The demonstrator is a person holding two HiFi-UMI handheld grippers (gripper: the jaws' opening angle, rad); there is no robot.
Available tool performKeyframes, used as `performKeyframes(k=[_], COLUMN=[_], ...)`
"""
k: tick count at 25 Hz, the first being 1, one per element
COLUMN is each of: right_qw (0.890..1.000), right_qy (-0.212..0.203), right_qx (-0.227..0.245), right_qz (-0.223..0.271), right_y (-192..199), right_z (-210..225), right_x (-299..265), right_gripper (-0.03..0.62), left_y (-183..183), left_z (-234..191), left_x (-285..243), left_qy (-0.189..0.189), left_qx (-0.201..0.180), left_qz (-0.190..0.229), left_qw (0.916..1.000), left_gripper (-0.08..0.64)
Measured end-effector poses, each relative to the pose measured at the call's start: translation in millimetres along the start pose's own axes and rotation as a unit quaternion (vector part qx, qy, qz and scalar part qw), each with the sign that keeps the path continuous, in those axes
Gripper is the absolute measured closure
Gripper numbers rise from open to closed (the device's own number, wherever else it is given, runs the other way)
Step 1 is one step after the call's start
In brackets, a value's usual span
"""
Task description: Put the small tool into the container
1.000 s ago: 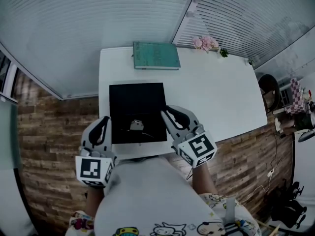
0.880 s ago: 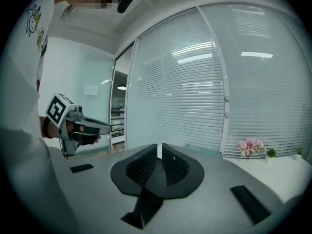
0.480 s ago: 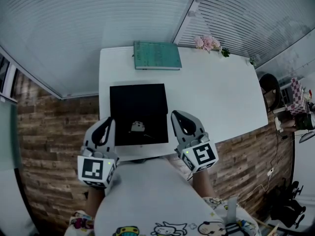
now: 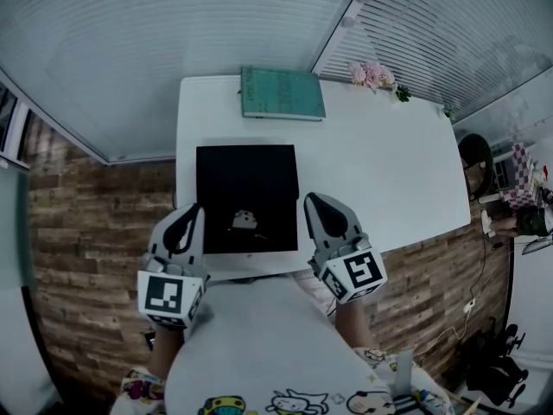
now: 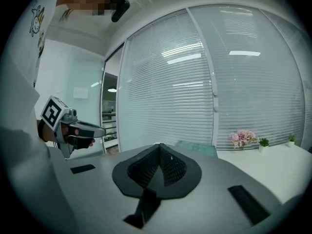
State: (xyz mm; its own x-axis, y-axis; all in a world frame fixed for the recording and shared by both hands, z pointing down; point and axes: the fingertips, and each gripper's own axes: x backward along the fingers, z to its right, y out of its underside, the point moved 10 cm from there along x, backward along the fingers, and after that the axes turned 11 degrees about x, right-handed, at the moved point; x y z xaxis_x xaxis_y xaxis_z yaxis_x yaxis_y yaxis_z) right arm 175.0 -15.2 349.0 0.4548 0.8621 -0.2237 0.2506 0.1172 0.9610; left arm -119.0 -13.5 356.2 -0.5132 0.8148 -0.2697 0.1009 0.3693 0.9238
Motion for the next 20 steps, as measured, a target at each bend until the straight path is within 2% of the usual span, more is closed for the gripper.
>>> performKeyframes(k=[20], right_qw=[1.0], right_qy=[0.0], right_qx=[-0.007], right_qz=[-0.009], right_y=[2.1], right_z=[0.1], right_x=[-8.0], right_gripper=[0.592], left_y=[-0.4], left_z=[-4.4], left_x=[-4.0], left_qy=[0.004], left_qx=[0.007], left_qz=[0.004], left_qw=[1.0], left_gripper=[0.555])
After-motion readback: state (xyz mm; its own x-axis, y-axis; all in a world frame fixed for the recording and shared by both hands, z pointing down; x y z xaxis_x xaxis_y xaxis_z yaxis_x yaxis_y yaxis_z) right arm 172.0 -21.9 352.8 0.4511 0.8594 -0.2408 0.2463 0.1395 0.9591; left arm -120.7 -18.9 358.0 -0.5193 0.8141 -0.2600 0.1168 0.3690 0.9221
